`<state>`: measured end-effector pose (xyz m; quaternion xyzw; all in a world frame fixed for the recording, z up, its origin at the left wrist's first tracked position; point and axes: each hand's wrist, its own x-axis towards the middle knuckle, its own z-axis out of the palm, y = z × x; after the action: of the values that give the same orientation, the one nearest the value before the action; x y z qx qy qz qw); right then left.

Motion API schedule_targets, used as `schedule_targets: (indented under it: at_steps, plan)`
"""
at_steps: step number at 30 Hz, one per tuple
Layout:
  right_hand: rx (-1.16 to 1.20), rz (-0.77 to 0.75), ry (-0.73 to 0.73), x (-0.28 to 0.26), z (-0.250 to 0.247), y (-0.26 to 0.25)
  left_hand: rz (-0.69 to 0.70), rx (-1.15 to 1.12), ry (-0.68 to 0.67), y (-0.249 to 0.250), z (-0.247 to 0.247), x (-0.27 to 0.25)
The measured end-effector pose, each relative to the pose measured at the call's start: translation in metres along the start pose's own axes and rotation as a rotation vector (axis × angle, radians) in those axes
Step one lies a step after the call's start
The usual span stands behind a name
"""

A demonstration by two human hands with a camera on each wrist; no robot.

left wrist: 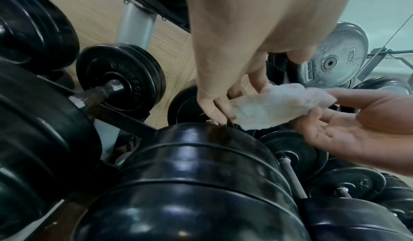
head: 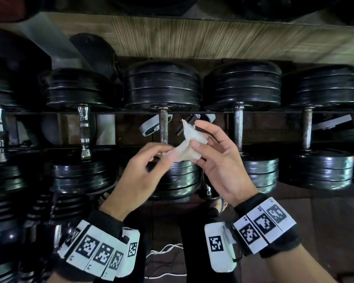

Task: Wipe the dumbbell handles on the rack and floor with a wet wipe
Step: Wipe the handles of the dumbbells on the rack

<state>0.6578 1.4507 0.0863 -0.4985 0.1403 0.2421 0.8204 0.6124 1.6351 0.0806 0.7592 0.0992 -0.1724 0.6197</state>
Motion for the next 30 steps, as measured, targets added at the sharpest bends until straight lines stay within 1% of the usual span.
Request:
schedule_targets:
  at_steps: [2,6,9,11,16,20,23,27,30]
  plan:
    - [0.047,0.017,-0.002,-0.001,-0.001,-0.002,-0.024,0.002,-0.011,0.000,0.000,-0.002]
    - [0.107,-0.009,0.030,0.000,-0.004,-0.006,-0.043,-0.141,-0.086,0.008,-0.003,-0.002]
    - [0.138,-0.033,0.089,0.002,-0.006,-0.006,-0.050,-0.091,-0.173,0.011,-0.006,0.000]
    - [0.117,-0.016,0.095,0.003,-0.006,-0.006,-0.060,-0.075,-0.203,0.012,-0.005,0.003]
    - [0.067,0.042,0.064,0.003,0.005,-0.003,-0.053,-0.068,-0.108,0.015,0.001,0.014]
    - [0.075,0.122,0.139,0.010,0.006,0.000,-0.056,-0.067,-0.085,0.013,0.004,0.016]
    - [-0.022,0.182,0.125,0.014,0.005,0.000,-0.095,-0.094,-0.040,0.013,0.005,0.014]
    - [-0.164,0.068,0.153,0.018,0.005,-0.004,-0.190,-0.127,-0.022,0.012,0.004,0.013]
    - [-0.181,0.017,0.208,0.021,0.008,-0.003,-0.195,-0.134,-0.033,0.016,0.005,0.013]
